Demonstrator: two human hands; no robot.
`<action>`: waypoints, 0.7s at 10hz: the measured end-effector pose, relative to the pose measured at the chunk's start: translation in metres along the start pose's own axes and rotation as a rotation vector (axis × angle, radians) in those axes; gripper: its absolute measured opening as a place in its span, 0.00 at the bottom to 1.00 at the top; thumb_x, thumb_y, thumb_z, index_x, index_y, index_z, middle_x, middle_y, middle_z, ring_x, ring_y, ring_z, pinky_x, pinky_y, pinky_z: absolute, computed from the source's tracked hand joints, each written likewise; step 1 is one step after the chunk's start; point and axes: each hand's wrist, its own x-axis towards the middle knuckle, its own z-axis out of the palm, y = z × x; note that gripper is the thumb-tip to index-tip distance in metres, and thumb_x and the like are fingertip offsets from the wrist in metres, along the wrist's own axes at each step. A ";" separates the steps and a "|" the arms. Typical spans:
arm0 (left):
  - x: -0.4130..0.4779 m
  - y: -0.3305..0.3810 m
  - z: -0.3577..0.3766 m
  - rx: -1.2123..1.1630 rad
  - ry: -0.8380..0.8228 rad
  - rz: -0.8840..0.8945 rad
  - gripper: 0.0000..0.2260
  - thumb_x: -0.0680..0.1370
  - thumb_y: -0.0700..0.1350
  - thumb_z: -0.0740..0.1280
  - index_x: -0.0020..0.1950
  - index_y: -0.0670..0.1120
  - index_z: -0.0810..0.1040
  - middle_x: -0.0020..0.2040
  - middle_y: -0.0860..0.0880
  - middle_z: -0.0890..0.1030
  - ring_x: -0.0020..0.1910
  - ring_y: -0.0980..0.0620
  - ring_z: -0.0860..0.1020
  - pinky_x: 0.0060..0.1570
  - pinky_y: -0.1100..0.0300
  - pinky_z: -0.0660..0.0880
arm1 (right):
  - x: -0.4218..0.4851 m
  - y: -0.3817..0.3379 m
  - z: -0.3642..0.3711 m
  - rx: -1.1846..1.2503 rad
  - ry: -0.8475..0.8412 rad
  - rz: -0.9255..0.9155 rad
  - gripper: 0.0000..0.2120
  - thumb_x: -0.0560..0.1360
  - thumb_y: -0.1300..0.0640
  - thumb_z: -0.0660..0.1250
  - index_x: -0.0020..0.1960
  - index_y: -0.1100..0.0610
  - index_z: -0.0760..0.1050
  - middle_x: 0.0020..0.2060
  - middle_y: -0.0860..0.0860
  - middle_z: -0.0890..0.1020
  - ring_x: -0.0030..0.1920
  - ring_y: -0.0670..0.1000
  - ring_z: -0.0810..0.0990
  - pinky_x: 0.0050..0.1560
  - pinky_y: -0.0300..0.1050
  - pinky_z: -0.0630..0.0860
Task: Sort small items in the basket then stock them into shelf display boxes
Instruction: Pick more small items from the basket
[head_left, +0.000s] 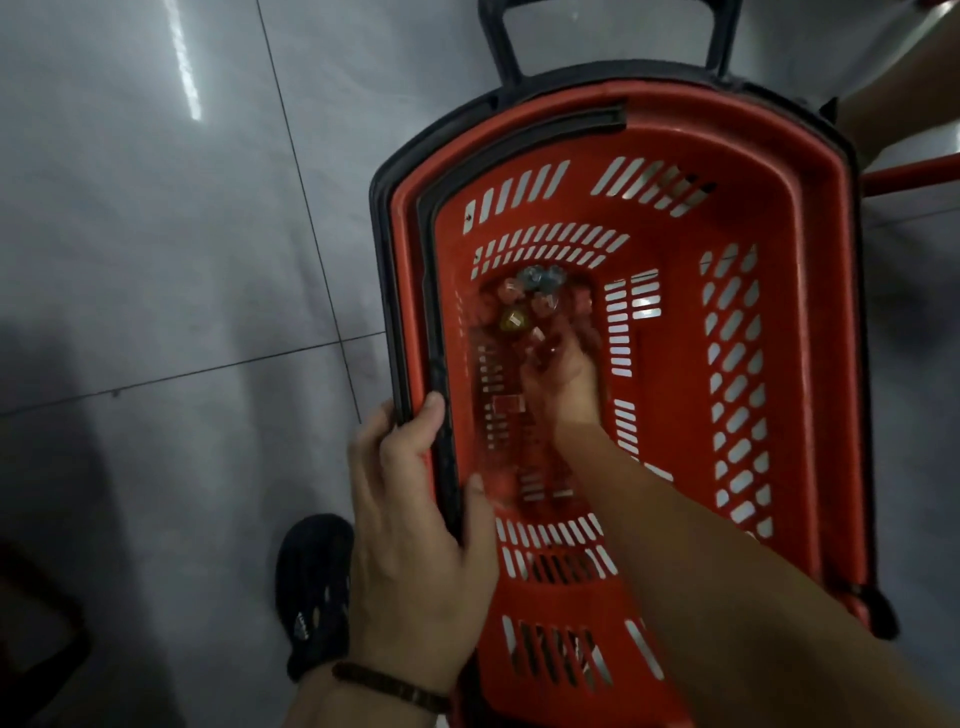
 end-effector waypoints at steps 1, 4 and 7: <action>0.017 -0.003 0.003 0.017 0.071 0.019 0.24 0.77 0.37 0.73 0.65 0.51 0.65 0.69 0.48 0.67 0.67 0.68 0.66 0.63 0.80 0.65 | 0.013 -0.002 0.000 -0.031 -0.027 -0.044 0.21 0.82 0.57 0.69 0.74 0.59 0.73 0.66 0.58 0.80 0.66 0.59 0.78 0.65 0.52 0.76; 0.032 -0.004 0.012 0.060 0.111 0.065 0.17 0.78 0.39 0.70 0.61 0.46 0.65 0.61 0.47 0.68 0.57 0.65 0.68 0.56 0.78 0.69 | 0.022 0.004 0.028 0.163 -0.023 -0.006 0.15 0.76 0.58 0.73 0.62 0.55 0.78 0.57 0.56 0.82 0.57 0.57 0.81 0.61 0.57 0.80; 0.032 0.000 0.013 0.052 0.121 0.081 0.17 0.76 0.34 0.70 0.62 0.38 0.68 0.60 0.43 0.69 0.58 0.59 0.67 0.58 0.78 0.66 | -0.045 0.020 0.021 0.129 -0.316 0.032 0.14 0.85 0.68 0.60 0.69 0.72 0.73 0.67 0.70 0.75 0.54 0.58 0.75 0.42 0.20 0.69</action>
